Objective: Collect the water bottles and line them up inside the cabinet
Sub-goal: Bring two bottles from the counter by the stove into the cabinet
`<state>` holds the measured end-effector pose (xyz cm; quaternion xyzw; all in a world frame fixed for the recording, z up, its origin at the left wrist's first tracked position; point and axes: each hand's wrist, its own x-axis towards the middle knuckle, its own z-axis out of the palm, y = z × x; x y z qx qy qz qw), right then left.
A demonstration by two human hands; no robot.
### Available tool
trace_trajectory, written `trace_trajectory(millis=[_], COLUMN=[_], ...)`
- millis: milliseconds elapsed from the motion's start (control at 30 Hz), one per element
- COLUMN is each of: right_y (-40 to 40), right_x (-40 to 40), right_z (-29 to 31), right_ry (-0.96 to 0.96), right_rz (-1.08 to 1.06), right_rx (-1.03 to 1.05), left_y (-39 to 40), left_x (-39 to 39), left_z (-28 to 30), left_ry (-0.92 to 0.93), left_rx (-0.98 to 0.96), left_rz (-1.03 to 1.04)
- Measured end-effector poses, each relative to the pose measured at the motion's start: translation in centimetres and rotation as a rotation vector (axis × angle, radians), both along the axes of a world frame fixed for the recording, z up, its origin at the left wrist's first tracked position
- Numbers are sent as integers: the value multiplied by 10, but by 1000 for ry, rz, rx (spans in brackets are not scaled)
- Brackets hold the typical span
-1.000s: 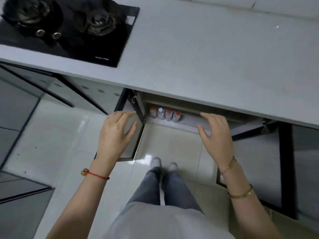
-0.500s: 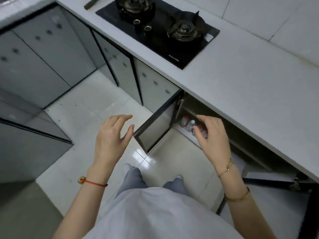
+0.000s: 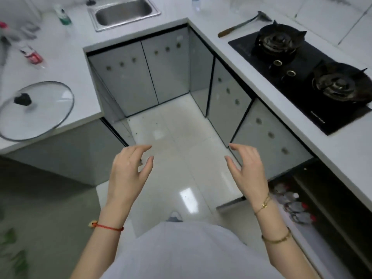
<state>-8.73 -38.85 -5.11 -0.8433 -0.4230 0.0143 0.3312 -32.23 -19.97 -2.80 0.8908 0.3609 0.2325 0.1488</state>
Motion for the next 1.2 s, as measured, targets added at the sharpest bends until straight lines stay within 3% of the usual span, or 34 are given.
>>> trace_trajectory(millis=[233, 533, 1200], right_y=[114, 240, 530], right_x=[-2, 60, 353], right_z=[13, 1, 34], right_ry=[-34, -6, -81], right_rz=[109, 159, 117], right_rx=[14, -44, -50], left_y=[92, 197, 508], left_x=[-17, 31, 333], left_z=[9, -1, 17], left_ry=[12, -19, -66], left_rx=[-15, -65, -36], left_rz=[78, 175, 112])
